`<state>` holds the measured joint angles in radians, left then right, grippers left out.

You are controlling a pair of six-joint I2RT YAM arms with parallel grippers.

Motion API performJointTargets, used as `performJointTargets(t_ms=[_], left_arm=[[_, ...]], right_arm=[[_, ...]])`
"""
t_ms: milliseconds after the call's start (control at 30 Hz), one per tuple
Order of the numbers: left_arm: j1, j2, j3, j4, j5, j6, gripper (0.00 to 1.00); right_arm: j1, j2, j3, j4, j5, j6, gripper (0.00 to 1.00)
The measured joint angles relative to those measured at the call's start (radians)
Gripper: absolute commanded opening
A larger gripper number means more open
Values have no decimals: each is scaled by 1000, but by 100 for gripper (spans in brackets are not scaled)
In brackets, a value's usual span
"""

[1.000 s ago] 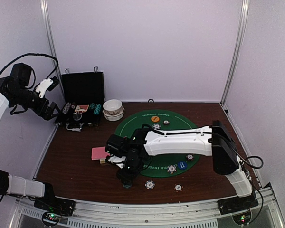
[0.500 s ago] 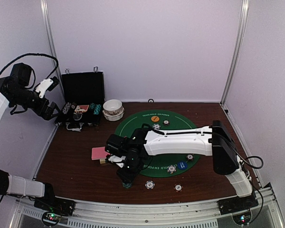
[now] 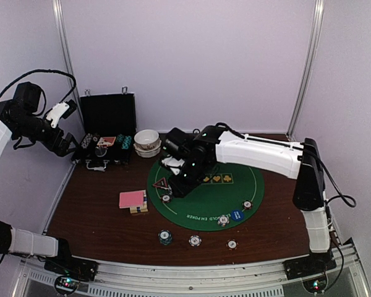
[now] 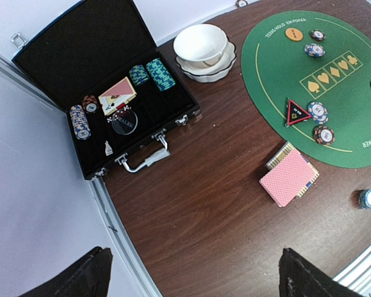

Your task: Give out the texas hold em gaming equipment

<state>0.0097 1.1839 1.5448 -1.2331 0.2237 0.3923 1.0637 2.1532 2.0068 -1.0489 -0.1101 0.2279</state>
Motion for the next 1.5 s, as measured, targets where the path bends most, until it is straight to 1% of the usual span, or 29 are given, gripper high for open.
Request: performJointTargets(t_ms=[333,500,733,900,1133,1400,1500], left_arm=[[0,0,0,0,1,0,98],[0,0,0,0,1,0,98],[0,4,0,0,1,1,98],[0,12,0,0,1,1,98],[0,21,0,0,2,3,97],[0,23,0,0,3,3,97],[0,23,0,0,3,3,98]], right_arm=[[-359,-15,8,15,115,34,3],[-464,62,101,30,154,39,2],[-524,209,163,49,165,41,2],[-547,273,177,51,166,41,1],[-583,284,182,66,166,41,3],[-590,293,181,85,134,42,4],[-587,293,179,97,125,41,6]])
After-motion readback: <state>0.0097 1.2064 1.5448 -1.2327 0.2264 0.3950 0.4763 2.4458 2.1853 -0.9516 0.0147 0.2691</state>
